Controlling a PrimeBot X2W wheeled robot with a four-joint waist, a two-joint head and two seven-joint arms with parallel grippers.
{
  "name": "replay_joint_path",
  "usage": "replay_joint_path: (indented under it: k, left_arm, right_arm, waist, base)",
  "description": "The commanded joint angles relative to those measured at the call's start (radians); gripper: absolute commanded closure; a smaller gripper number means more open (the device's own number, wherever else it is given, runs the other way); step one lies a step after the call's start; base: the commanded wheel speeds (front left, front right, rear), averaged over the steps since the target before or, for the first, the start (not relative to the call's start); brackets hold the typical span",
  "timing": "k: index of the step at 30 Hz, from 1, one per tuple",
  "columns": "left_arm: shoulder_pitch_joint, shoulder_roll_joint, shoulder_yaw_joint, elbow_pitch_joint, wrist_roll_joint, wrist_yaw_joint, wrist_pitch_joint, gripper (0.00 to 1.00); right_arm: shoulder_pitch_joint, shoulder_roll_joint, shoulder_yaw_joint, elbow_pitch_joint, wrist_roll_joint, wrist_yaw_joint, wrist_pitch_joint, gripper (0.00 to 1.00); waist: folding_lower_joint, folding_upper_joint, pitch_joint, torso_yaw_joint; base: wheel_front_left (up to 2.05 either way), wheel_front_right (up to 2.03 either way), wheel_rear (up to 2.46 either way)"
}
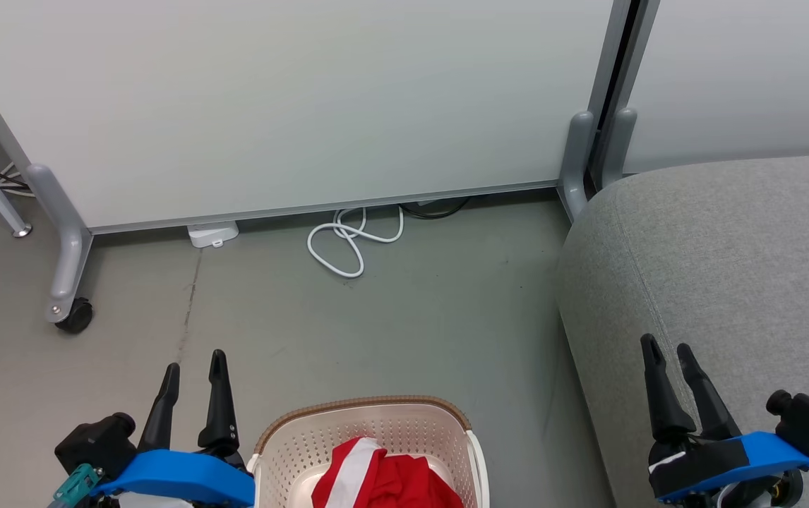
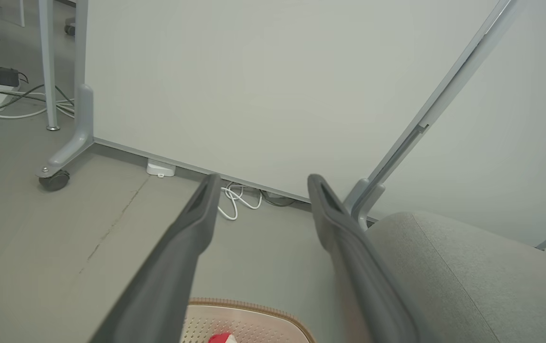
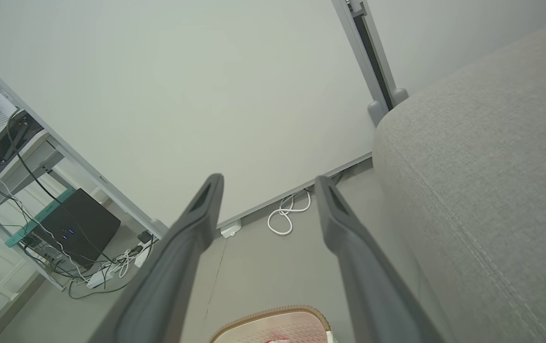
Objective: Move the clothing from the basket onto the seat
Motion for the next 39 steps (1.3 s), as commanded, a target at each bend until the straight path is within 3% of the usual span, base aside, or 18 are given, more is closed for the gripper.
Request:
replay_joint_path:
  k: [1, 39]
  left_arm:
    - [-0.002, 0.009, -0.002, -0.013, 0.028, 0.006, -0.01, 0.0]
    - [0.029, -0.011, -0.026, 0.036, 0.26, -0.007, -0.095, 0.0]
  right_arm:
    - [0.003, -0.008, 0.003, -0.015, -0.026, 0.001, -0.007, 0.0]
    - [0.022, -0.011, 0.026, -0.03, -0.314, 0.002, -0.053, 0.0]
  waist:
    - [0.0, 0.0, 0.0, 0.001]
    - [0.0, 0.0, -0.019, 0.009]
  base:
    - [0.0, 0.0, 0.0]
    - [0.0, 0.0, 0.0]
